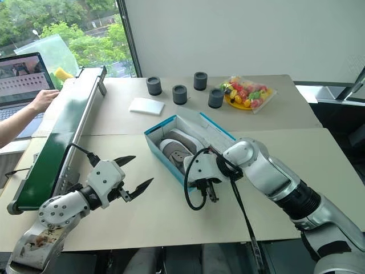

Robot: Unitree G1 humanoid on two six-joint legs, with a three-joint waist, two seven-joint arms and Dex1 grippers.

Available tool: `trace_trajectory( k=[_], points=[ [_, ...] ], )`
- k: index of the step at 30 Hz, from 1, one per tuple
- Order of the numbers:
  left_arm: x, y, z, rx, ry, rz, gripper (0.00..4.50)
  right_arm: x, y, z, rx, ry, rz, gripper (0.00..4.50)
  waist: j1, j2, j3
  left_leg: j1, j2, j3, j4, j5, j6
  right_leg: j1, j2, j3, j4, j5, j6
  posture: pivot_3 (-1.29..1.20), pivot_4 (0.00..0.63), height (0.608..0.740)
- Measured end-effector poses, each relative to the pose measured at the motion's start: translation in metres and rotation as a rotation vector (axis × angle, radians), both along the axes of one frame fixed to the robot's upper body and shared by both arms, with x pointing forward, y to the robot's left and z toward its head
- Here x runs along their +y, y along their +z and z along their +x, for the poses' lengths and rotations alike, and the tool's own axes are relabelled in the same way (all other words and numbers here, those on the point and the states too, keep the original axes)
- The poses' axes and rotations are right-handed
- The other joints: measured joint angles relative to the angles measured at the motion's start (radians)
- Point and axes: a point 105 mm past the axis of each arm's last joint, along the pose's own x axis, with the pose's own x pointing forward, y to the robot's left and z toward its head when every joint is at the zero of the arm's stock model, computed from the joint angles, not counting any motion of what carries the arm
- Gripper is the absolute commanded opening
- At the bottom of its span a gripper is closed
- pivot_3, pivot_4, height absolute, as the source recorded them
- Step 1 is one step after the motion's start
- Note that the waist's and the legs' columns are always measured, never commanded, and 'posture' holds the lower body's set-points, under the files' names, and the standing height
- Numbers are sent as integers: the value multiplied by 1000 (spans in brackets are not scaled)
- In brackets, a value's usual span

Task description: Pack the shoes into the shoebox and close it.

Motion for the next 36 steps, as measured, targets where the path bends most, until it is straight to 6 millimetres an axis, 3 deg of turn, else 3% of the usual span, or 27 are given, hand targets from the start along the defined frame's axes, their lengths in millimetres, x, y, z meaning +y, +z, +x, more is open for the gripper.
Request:
trace_trajectory(
  k=[3,6,13,21,29,36],
  points=[
    [-1,-1,0,1,-2,0,4398,9,0,9,4,-14,26,52,-1,0,0,0,0,0,0,0,0,0,0,0,1,0,0,0,150,737],
    [-1,-2,0,2,2,2,4398,15,4,36,-29,-106,53,52,0,0,0,0,0,0,1,0,0,0,0,0,1,0,0,0,150,737],
    [0,-3,0,5,9,4,4398,5,25,61,-117,-141,53,52,4,0,0,-1,0,-1,1,0,0,-1,0,-1,1,0,0,0,150,737],
    [0,-3,0,3,10,1,4398,2,-3,39,-106,24,-65,52,3,0,0,-1,0,-1,1,0,0,-1,0,0,1,0,0,0,150,737],
    [0,-2,1,-5,24,-8,4398,9,-7,24,-127,146,-104,52,0,0,0,0,0,-1,1,0,0,-1,0,0,2,0,0,0,150,737],
    [1,-3,2,-9,39,-6,4398,41,-10,13,-97,216,-48,52,-4,0,0,0,0,-3,1,0,0,-1,0,0,3,0,-1,0,150,737]
  ],
)
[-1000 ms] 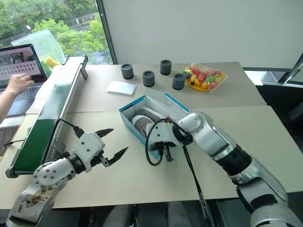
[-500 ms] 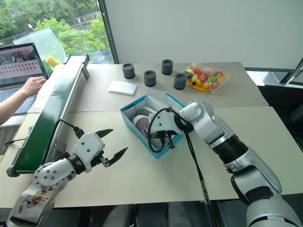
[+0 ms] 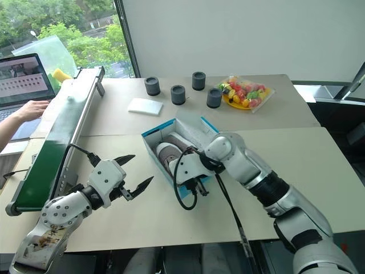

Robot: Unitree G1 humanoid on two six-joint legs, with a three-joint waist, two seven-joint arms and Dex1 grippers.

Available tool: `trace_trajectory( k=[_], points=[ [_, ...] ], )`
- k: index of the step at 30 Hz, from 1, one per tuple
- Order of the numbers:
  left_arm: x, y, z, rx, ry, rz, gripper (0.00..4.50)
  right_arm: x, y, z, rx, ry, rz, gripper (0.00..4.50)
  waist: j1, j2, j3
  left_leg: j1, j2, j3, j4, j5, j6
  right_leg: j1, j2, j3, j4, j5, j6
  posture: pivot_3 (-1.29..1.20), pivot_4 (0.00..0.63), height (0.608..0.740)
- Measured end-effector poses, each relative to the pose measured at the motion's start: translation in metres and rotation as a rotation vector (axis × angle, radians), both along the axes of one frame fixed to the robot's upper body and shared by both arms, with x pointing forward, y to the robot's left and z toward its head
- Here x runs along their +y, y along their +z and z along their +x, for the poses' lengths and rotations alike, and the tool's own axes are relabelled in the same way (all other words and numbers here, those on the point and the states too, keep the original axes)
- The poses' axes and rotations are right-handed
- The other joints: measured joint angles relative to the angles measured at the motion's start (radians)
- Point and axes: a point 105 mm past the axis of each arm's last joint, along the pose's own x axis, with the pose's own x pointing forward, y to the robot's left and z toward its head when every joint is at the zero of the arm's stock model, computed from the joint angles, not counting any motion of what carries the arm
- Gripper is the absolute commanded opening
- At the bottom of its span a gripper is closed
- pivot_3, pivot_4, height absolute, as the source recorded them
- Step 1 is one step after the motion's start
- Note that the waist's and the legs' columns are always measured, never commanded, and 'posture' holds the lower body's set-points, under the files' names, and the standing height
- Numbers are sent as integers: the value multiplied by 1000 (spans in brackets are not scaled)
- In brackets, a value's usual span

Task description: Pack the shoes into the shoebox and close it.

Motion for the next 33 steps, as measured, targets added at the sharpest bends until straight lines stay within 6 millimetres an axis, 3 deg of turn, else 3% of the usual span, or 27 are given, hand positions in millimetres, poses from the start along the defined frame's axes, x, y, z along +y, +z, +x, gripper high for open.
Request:
trace_trajectory(
  k=[7,14,17,21,25,26,28,31,32,33],
  points=[
    [-1,0,0,-1,2,-7,4398,29,0,-5,20,17,36,52,4,0,0,0,0,-3,0,0,0,0,0,0,0,0,0,0,150,737],
    [-1,0,0,-1,2,-7,4398,33,6,4,21,-48,60,52,3,0,0,0,0,-3,0,0,0,0,0,0,0,0,0,0,150,737],
    [-1,0,0,1,2,-8,4398,18,28,11,37,-105,108,52,6,0,0,0,0,-4,0,0,0,0,0,0,0,0,0,0,150,737],
    [-1,-1,-1,3,2,-8,4398,-10,67,-1,111,-94,162,52,14,0,0,-1,0,-4,0,0,0,0,-1,-1,-1,0,0,0,150,737],
    [0,-3,-2,10,6,-7,4398,-65,92,-23,323,-185,159,52,29,0,0,-1,0,-2,0,0,0,2,-2,-2,-3,0,0,0,150,737],
    [0,-3,-2,12,6,-8,4398,-77,91,-28,366,-219,145,52,31,0,0,0,0,-1,0,0,0,2,-1,-3,-4,0,-1,0,150,737],
    [1,-4,-3,14,7,-7,4398,-98,69,-42,465,-282,69,52,33,-1,-1,0,0,-1,0,0,0,3,-1,-4,-4,-1,-1,0,150,737],
    [1,-4,-3,18,5,-7,4398,-111,16,-62,638,-373,-37,52,23,-2,-1,0,1,4,0,0,1,2,-1,0,-1,-1,-1,0,150,737],
    [1,-4,-3,17,4,-7,4398,-112,7,-61,640,-416,-47,52,21,-2,-1,0,1,4,0,0,1,1,0,0,-1,-1,-1,0,150,737],
    [0,-4,-3,16,1,-7,4398,-112,-14,-55,623,-534,-51,52,20,-2,-1,1,1,4,0,0,0,1,0,0,0,-1,-1,0,150,737]
  ],
)
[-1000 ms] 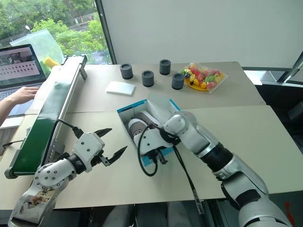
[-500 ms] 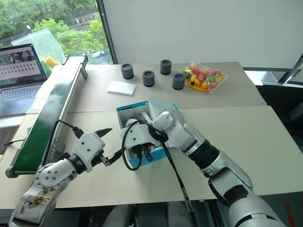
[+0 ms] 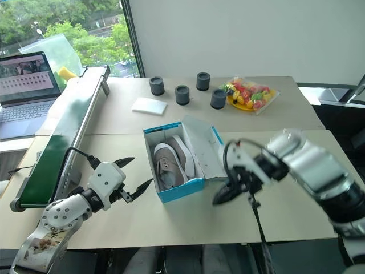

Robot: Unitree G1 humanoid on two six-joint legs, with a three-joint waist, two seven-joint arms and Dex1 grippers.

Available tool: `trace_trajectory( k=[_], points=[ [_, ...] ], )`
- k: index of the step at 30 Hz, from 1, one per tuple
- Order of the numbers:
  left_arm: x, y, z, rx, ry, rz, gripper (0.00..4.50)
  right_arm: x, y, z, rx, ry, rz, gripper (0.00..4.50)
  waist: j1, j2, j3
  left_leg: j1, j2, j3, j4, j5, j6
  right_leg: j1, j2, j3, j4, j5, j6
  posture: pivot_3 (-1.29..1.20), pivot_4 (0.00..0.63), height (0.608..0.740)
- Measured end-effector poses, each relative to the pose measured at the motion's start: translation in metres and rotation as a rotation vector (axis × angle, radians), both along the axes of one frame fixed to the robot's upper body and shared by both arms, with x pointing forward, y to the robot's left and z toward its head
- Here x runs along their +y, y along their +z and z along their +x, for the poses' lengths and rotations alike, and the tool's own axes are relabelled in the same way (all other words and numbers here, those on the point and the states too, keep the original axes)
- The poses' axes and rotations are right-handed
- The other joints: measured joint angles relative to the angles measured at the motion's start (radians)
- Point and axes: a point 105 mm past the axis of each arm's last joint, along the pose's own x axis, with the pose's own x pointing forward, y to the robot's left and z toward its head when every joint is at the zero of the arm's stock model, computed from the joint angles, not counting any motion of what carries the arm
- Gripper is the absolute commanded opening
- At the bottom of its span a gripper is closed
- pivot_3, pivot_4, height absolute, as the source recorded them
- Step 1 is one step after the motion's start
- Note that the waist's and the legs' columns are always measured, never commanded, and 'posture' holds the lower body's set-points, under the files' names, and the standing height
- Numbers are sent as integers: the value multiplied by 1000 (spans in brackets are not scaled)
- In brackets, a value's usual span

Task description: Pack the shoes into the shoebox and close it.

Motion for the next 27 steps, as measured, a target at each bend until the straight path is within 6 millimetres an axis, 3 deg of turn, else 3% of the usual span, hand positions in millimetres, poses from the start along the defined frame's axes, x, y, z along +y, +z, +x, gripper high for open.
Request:
trace_trajectory(
  k=[3,8,15,20,24,27],
  points=[
    [1,-1,-1,6,-2,6,4398,5,-33,15,-69,-206,-65,52,1,0,0,-1,0,0,2,1,-1,-1,0,1,1,0,0,0,150,737],
    [6,-1,-1,7,4,21,4398,6,-51,38,-223,-484,-129,52,9,-1,0,-2,-1,-2,4,1,-1,0,0,-1,1,0,1,0,150,737],
    [7,1,-2,13,-17,30,4398,-13,-54,70,-430,-862,-202,52,8,-1,-1,-3,-1,-2,4,1,-1,-1,0,-1,1,0,1,0,150,737],
    [4,6,-2,8,-46,24,4398,-29,-60,80,-543,-1046,-301,52,6,-1,-1,-3,-1,-2,4,1,-1,-1,0,-1,1,0,1,0,150,737],
    [6,9,-1,4,-50,45,4398,-19,-67,84,-540,-1270,-200,52,-4,-3,-2,-1,-1,-2,3,1,-1,1,1,0,1,0,1,0,150,737],
    [6,9,-2,8,-58,50,4398,-9,-69,91,-449,-1494,24,52,-11,-3,-3,-1,0,-1,3,1,-1,0,1,0,1,0,1,0,150,737]
  ],
)
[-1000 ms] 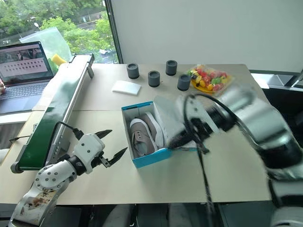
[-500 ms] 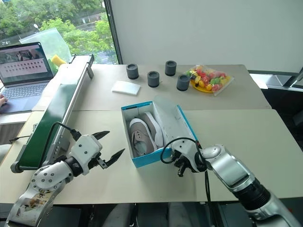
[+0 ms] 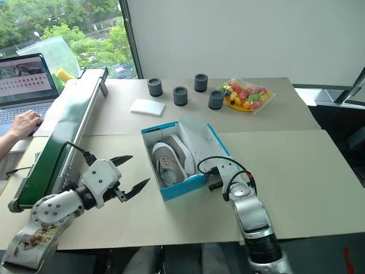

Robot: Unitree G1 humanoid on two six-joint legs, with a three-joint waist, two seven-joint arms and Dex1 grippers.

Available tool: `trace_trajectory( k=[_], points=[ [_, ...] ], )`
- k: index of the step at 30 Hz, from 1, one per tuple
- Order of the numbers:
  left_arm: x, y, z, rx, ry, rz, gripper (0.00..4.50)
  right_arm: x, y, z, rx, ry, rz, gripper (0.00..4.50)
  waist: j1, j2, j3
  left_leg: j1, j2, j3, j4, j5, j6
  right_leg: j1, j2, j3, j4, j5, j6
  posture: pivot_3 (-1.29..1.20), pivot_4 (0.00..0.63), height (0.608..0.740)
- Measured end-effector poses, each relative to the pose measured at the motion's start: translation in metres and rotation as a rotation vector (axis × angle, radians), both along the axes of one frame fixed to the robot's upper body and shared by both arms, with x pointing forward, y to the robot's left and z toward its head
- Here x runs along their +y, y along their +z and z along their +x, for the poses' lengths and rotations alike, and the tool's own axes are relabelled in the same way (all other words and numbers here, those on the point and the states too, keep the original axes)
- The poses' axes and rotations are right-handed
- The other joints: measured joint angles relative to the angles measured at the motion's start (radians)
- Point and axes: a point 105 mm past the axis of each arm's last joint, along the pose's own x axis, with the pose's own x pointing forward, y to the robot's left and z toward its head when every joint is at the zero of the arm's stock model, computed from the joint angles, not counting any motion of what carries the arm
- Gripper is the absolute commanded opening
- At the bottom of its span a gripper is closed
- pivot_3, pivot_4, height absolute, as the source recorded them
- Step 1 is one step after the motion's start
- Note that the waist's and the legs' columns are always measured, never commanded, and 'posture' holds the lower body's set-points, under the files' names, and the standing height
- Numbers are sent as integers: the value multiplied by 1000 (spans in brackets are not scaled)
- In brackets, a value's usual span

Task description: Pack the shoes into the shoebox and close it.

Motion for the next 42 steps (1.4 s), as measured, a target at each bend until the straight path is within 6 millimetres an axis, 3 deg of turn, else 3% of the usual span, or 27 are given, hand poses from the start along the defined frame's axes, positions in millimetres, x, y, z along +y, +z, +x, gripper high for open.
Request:
trace_trajectory(
  k=[2,5,7,11,14,15,18,20,27,29,33,35,37,42],
  points=[
    [0,1,0,-2,-6,4,4398,7,11,8,-108,-79,194,52,-8,1,0,-1,0,0,0,0,0,-1,0,0,0,0,0,0,150,737],
    [0,2,0,-3,-7,5,4398,-11,39,20,-270,-151,313,52,-9,1,1,-1,0,0,0,0,0,-1,0,1,0,0,0,0,150,737],
    [2,2,0,-5,0,6,4398,-22,72,32,-416,-208,490,52,-11,1,1,0,0,0,-1,0,0,-1,0,0,1,1,0,0,150,737],
    [2,3,0,-11,3,7,4398,-13,89,37,-479,-151,714,52,-13,2,1,1,1,0,-4,0,0,-1,1,0,1,1,-1,0,150,737],
    [3,3,0,-15,19,5,4398,7,113,43,-514,-5,869,52,-18,3,1,1,1,1,-4,0,0,-2,1,2,1,1,-1,0,150,737],
    [6,4,0,-15,39,-2,4398,20,133,44,-543,111,906,52,-22,4,2,1,1,1,-4,0,0,-2,1,2,1,1,-1,0,150,737],
    [18,9,1,-21,115,-24,4398,58,171,37,-572,430,866,52,-31,4,2,1,1,1,-4,0,0,-1,1,1,1,1,-1,0,150,737],
    [30,17,1,-39,181,-33,4398,80,181,24,-551,632,791,52,-30,4,2,1,1,0,-5,0,0,-1,1,0,0,1,-1,0,150,737],
    [69,33,-10,-60,365,-36,4398,123,167,-17,-379,1091,493,52,-21,4,2,0,0,0,-5,0,0,-2,0,0,-1,1,-1,0,150,737],
    [70,27,-14,-34,371,-28,4398,135,170,-9,-384,1142,321,52,-25,4,2,2,0,0,-5,0,0,-1,0,0,0,1,-1,0,150,737],
    [65,21,-16,-9,353,-28,4398,144,164,15,-388,1105,212,52,-21,3,1,3,1,0,-5,0,0,0,1,0,0,1,-2,0,150,737],
    [55,17,-14,2,323,-32,4398,160,149,44,-383,1068,88,52,-21,3,1,2,0,1,-4,0,0,-1,1,0,0,1,-2,0,150,737],
    [47,16,-14,3,295,-44,4398,166,141,57,-388,1061,11,52,-20,3,1,1,0,0,-5,0,0,-2,1,0,0,1,-2,0,150,737],
    [43,18,-13,-13,290,-48,4398,167,100,66,-280,1089,-84,52,-10,3,1,-1,0,-1,-6,0,-1,-4,-1,0,-1,1,-2,0,150,737]
  ],
)
